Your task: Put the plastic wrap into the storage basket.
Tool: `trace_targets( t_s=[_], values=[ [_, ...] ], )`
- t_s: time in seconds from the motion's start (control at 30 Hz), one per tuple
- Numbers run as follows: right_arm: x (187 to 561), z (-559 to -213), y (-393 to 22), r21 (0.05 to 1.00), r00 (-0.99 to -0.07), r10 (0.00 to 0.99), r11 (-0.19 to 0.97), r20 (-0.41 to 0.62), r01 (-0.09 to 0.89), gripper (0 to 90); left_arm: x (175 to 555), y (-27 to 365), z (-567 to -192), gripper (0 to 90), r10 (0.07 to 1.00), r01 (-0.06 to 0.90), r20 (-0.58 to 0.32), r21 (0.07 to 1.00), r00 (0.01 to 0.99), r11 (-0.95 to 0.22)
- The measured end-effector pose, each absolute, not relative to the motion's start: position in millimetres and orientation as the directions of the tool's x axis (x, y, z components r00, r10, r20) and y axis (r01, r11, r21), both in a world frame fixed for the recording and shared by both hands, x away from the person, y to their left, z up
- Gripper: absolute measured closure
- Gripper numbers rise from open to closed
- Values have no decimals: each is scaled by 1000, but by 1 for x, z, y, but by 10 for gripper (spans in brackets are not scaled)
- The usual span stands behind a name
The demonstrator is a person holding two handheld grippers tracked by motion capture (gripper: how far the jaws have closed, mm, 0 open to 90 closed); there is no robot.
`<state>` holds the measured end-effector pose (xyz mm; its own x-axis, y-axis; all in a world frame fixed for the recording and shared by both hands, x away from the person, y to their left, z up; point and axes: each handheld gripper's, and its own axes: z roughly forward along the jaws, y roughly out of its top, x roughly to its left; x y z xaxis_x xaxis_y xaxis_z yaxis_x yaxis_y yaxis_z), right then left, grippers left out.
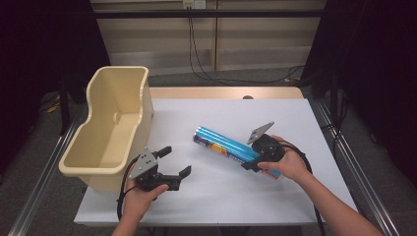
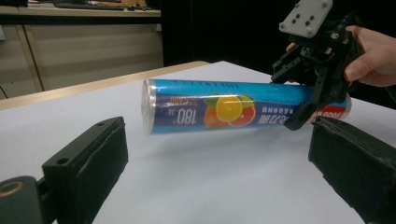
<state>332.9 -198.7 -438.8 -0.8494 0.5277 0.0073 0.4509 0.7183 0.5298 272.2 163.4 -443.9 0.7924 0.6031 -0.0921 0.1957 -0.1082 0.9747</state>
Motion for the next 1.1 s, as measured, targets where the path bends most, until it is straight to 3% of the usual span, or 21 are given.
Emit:
trace_targets(
  t_s=[0.27,0.37,0.53,0.7,1.1],
  values=[
    [326,-452,-191,526,-873,487,749,-24,403,301,276,160,-442,45,601,191,-88,975,795,-110],
    [321,-442,-204,642,-852,523,645,23,414,290,278,158,-442,45,594,192,-89,975,799,-111],
    [312,-436,-221,686,-833,552,590,42,426,174,283,151,-441,42,573,195,-84,971,815,-135],
    [296,-427,-255,833,-778,616,362,123,418,121,289,142,-439,42,551,195,-87,971,830,-141],
    [270,-433,-289,902,-734,657,196,171,385,48,307,119,-434,39,507,193,-87,968,857,-161]
  ],
)
